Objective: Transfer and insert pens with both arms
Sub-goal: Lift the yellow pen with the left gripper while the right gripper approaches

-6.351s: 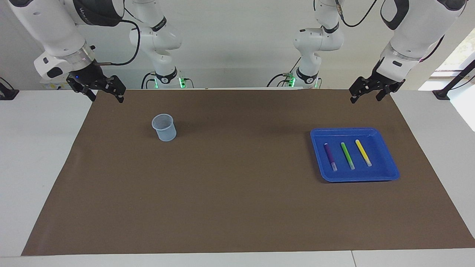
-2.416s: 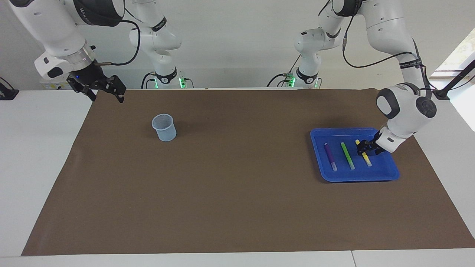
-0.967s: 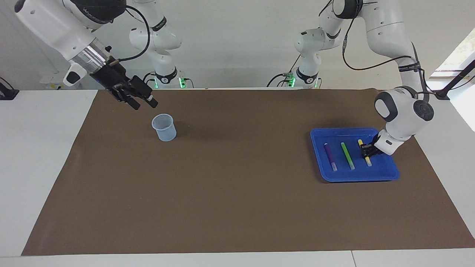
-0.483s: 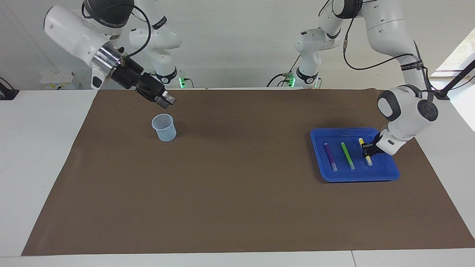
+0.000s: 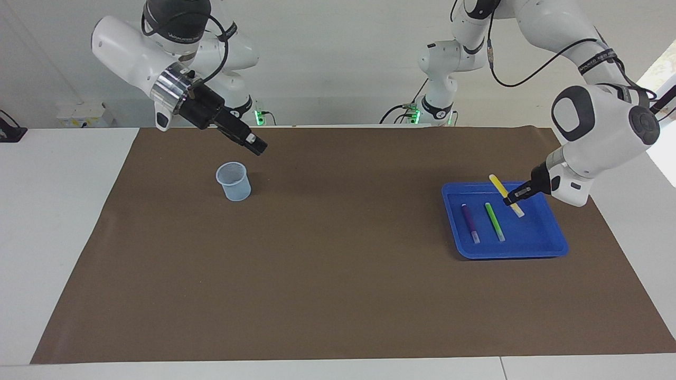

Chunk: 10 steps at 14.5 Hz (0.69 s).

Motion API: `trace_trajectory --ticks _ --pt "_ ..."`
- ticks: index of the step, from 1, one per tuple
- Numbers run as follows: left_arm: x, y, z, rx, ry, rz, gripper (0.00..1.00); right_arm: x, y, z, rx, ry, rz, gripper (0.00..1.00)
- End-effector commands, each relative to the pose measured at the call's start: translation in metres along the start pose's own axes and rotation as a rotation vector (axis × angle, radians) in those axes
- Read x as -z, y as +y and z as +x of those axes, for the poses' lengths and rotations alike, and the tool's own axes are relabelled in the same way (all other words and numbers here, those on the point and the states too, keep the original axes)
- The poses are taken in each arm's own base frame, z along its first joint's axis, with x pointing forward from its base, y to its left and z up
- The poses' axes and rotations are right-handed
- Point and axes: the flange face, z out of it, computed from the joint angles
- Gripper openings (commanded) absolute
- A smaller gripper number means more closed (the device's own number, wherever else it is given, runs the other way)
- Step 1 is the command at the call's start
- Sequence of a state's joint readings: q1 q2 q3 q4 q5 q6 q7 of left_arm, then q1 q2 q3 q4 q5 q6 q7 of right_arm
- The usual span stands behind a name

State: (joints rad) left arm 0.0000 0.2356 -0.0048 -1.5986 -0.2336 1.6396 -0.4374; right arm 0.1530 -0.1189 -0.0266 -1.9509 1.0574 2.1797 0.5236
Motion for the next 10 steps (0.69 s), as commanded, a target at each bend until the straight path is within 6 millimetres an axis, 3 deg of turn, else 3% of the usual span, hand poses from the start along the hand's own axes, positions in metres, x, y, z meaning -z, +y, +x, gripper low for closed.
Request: trace_trajectory --ticks 1,5,7,10 --pt "0.028 0.028 -0.048 0.201 -0.073 -0.084 0.00 -0.015 -0.002 -0.009 -0.010 0.019 0.027 1.00" --pt "0.049 0.073 -0.100 0.440 -0.189 -0.205 0.00 -0.019 -0.002 -0.011 -0.015 0.027 0.030 1.00" --pt "0.049 0.108 -0.122 0.572 -0.257 -0.270 0.00 -0.028 -0.003 -0.021 0.000 0.014 0.017 1.00" --pt "0.037 0.154 -0.165 0.615 -0.311 -0.263 0.00 -0.036 -0.007 -0.030 0.024 0.003 0.007 1.00"
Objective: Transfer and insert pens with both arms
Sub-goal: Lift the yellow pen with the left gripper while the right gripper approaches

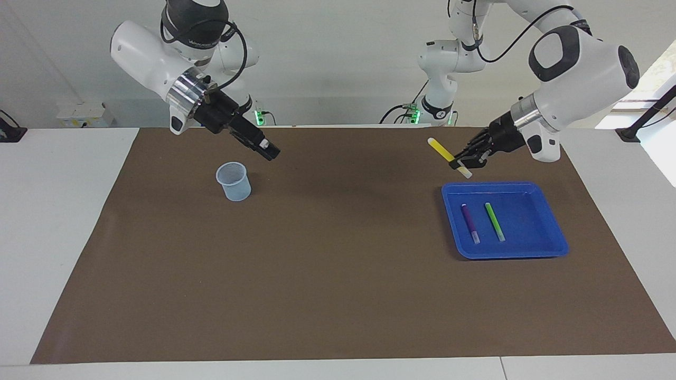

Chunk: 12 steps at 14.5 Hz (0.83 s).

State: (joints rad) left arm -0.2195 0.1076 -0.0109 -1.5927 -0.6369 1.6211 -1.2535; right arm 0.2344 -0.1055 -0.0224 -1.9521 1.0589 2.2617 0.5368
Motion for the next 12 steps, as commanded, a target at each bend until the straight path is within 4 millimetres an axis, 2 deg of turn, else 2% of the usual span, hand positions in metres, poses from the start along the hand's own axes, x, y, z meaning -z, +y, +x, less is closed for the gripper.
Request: trace_trajectory --ticks 1,3,5,8,10,12 --pt "-0.023 0.004 -0.041 0.075 -0.051 0.002 0.00 -0.006 -0.001 -0.010 0.005 -0.008 0.001 1.00" --pt "-0.039 0.009 -0.066 0.124 -0.084 -0.008 0.00 -0.013 0.003 -0.016 0.091 0.014 -0.088 1.00" --pt "-0.047 0.013 -0.087 0.178 -0.109 -0.046 0.00 -0.028 0.008 -0.033 0.195 0.003 -0.202 1.00" --pt "-0.073 0.015 -0.116 0.206 -0.106 -0.094 0.00 -0.028 0.002 -0.041 0.209 -0.052 -0.231 1.00" --pt "-0.094 0.003 -0.123 0.201 -0.098 -0.109 0.00 -0.031 -0.004 -0.051 0.212 -0.096 -0.253 1.00" --pt "-0.104 -0.003 -0.125 0.192 -0.097 -0.103 0.00 -0.024 -0.003 -0.055 0.213 -0.138 -0.285 1.00"
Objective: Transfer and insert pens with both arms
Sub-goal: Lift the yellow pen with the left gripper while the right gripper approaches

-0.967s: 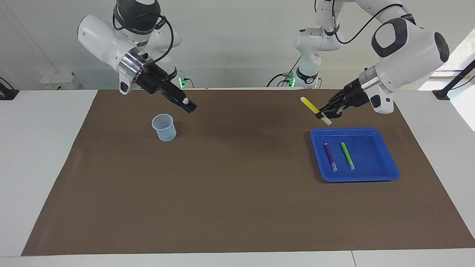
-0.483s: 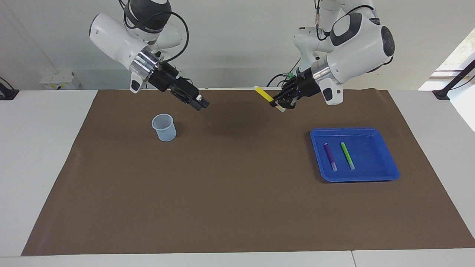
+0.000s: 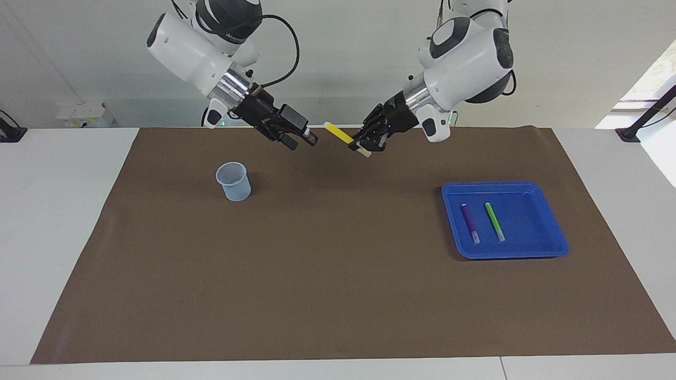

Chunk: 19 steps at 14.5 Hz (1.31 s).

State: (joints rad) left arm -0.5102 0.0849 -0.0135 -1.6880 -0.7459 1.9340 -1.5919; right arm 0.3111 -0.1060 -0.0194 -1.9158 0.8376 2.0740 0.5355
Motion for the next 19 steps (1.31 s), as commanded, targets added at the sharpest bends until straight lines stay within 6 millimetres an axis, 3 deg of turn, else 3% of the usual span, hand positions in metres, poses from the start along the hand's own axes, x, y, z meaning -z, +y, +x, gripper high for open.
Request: trace_trajectory --ticks 1,4,10,14,19 --pt "-0.002 -0.019 0.001 0.021 -0.028 -0.032 0.00 0.014 -0.007 -0.006 0.021 -0.031 -0.030 1.00" --pt "-0.003 -0.020 0.004 0.057 -0.076 -0.057 0.00 0.009 -0.018 -0.017 0.049 -0.020 -0.032 1.00" --pt "-0.007 -0.023 0.003 0.124 -0.113 -0.097 0.00 -0.003 -0.022 -0.028 0.100 -0.001 -0.079 0.96" --pt "-0.009 -0.023 0.002 0.133 -0.114 -0.100 0.00 -0.002 -0.024 -0.026 0.105 0.015 -0.068 0.61" --pt "-0.008 -0.023 0.001 0.141 -0.119 -0.105 0.00 -0.002 -0.025 -0.027 0.108 0.023 -0.062 0.40"
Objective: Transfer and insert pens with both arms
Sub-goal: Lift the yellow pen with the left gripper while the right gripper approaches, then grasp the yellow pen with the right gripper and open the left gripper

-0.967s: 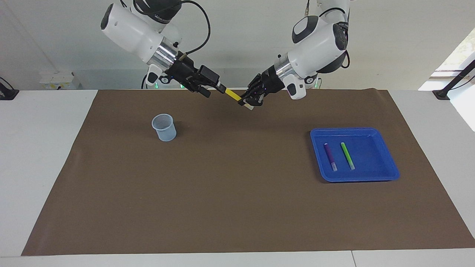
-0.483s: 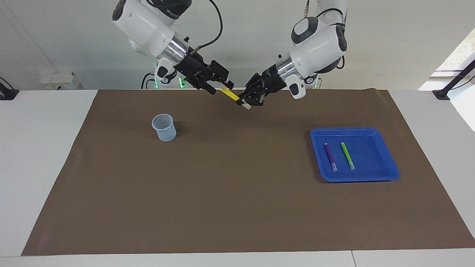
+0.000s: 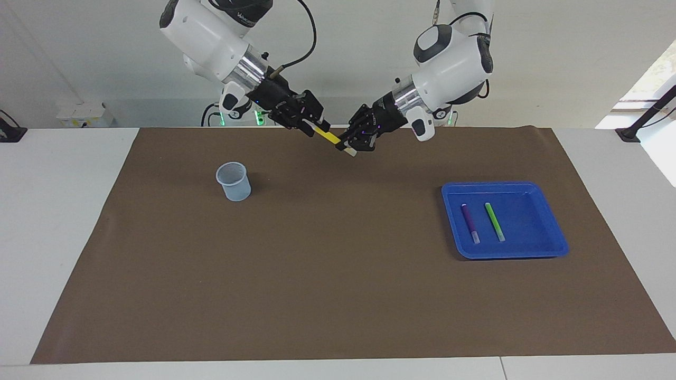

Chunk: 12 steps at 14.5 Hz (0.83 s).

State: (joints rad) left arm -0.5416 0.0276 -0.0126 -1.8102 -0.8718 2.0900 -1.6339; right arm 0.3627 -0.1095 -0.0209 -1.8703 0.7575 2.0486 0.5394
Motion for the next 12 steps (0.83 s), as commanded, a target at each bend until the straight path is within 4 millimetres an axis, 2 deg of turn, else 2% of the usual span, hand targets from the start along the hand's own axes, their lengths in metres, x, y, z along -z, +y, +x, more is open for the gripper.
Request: trace_trajectory --ticks 1,4,7,12 --pt "0.0041 -0.0093 -0.0003 0.024 -0.020 -0.019 0.00 -0.0025 -0.0052 -0.0050 0.014 0.016 -0.012 0.40" --pt "0.0047 -0.0089 0.0001 0.027 -0.022 -0.020 0.00 -0.0083 -0.0079 -0.0112 0.025 0.004 -0.019 0.40" --pt "0.0048 -0.0095 -0.0001 0.031 -0.026 -0.018 0.00 -0.0077 -0.0066 -0.0097 0.027 0.007 -0.019 0.36" --pt "0.0058 -0.0102 -0.0006 0.030 -0.027 -0.019 0.00 -0.0039 -0.0059 -0.0042 0.024 0.031 -0.007 0.36"
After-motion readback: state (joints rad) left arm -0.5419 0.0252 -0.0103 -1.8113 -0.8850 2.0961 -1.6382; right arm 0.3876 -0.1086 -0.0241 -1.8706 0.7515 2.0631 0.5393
